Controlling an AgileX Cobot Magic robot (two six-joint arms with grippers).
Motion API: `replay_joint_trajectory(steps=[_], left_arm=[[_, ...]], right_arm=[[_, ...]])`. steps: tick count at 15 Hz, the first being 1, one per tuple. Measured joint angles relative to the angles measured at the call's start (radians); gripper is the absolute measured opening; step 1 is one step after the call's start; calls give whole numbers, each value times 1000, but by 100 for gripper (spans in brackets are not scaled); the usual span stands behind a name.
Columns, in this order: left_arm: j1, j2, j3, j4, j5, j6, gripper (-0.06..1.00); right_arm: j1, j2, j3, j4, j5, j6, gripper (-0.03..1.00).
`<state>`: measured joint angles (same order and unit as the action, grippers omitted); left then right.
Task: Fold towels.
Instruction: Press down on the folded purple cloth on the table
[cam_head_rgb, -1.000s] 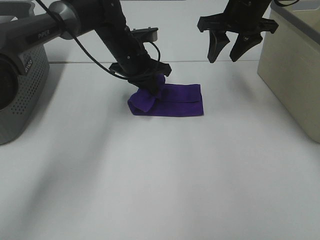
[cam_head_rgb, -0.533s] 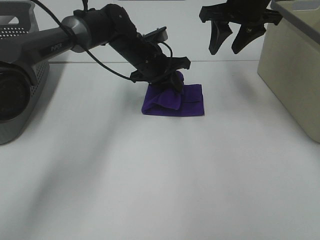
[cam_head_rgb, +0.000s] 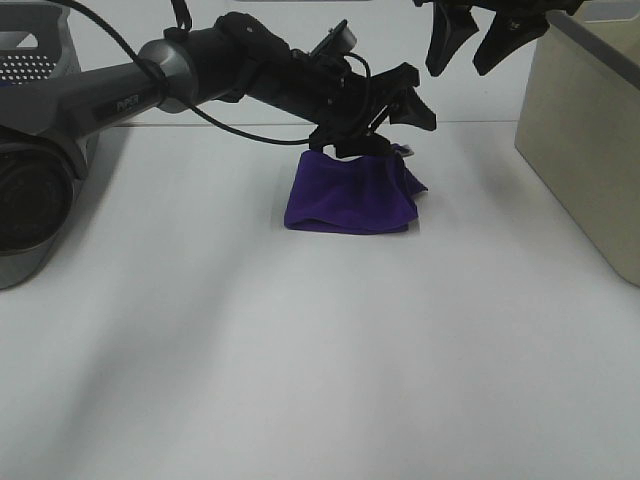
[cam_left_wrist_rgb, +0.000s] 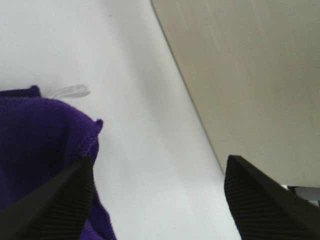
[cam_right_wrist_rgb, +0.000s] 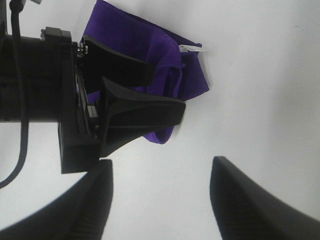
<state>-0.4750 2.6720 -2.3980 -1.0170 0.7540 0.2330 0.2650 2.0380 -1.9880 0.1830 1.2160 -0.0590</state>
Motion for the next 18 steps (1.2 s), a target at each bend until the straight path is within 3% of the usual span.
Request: replay_joint_trajectory(steps=[3, 6, 10, 18], left_arm=[[1, -6, 0, -111, -4, 144, 68], [23, -37, 0, -118, 2, 252, 68], [37, -8, 0, 29, 5, 147, 68], [-38, 88, 0, 24, -80, 134, 68]], right_arm=[[0, -1, 0, -2, 0, 0, 58], [0, -26, 0, -3, 0, 0, 58], [0, -70, 0, -3, 1, 0, 58], [0, -72, 0, -3, 1, 0, 58]])
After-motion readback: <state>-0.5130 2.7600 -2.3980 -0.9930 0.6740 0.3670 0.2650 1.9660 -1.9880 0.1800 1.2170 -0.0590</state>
